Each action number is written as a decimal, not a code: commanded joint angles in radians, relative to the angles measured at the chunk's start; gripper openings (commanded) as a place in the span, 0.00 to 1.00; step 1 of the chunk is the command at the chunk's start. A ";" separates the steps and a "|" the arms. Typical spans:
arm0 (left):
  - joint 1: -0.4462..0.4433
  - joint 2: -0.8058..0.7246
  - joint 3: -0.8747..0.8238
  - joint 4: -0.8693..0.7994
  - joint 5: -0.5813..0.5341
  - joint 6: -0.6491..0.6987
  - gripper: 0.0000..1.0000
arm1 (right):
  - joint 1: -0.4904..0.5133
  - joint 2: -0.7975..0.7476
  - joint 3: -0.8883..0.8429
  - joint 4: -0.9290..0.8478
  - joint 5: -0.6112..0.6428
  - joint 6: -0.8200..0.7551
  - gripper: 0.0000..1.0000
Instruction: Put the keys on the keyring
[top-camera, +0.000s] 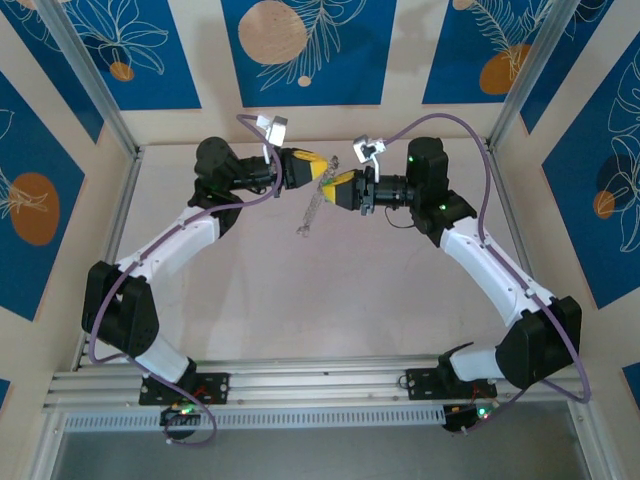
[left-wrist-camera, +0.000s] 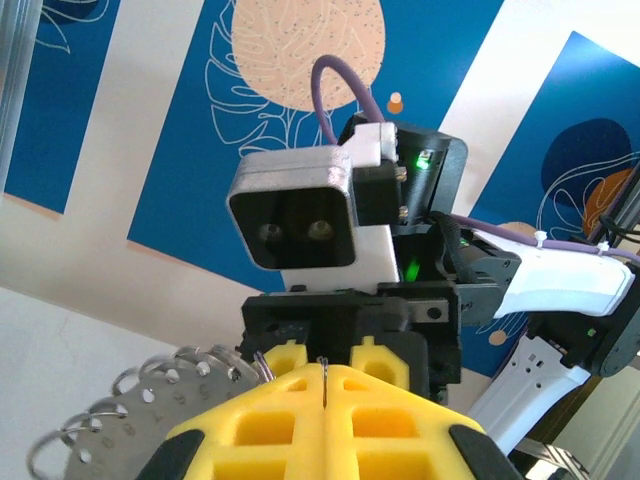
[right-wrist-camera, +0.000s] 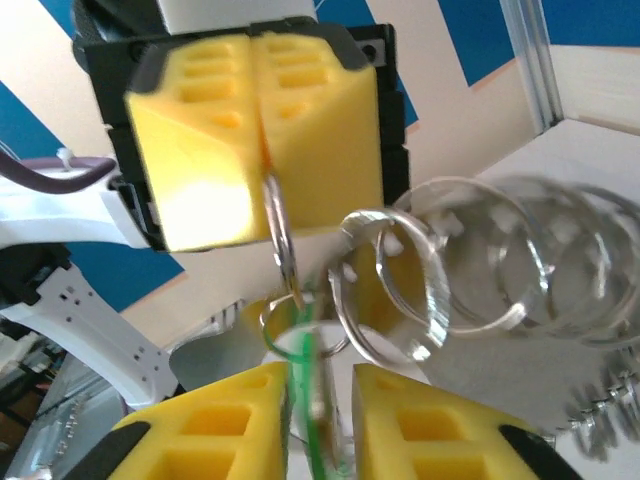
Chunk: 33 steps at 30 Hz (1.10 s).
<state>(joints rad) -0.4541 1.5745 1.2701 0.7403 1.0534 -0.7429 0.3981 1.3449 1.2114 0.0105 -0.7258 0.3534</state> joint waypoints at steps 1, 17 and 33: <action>-0.001 -0.018 0.012 0.002 0.002 0.031 0.00 | -0.010 -0.022 0.022 -0.015 0.001 -0.012 0.26; -0.001 -0.016 0.015 0.000 0.008 0.030 0.00 | -0.053 -0.065 -0.078 0.110 0.013 0.068 0.24; -0.003 -0.018 0.024 -0.004 0.013 0.030 0.00 | -0.028 -0.017 -0.101 0.184 0.016 0.087 0.39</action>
<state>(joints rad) -0.4541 1.5745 1.2701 0.7162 1.0534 -0.7265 0.3584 1.3197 1.1286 0.1711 -0.7097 0.4446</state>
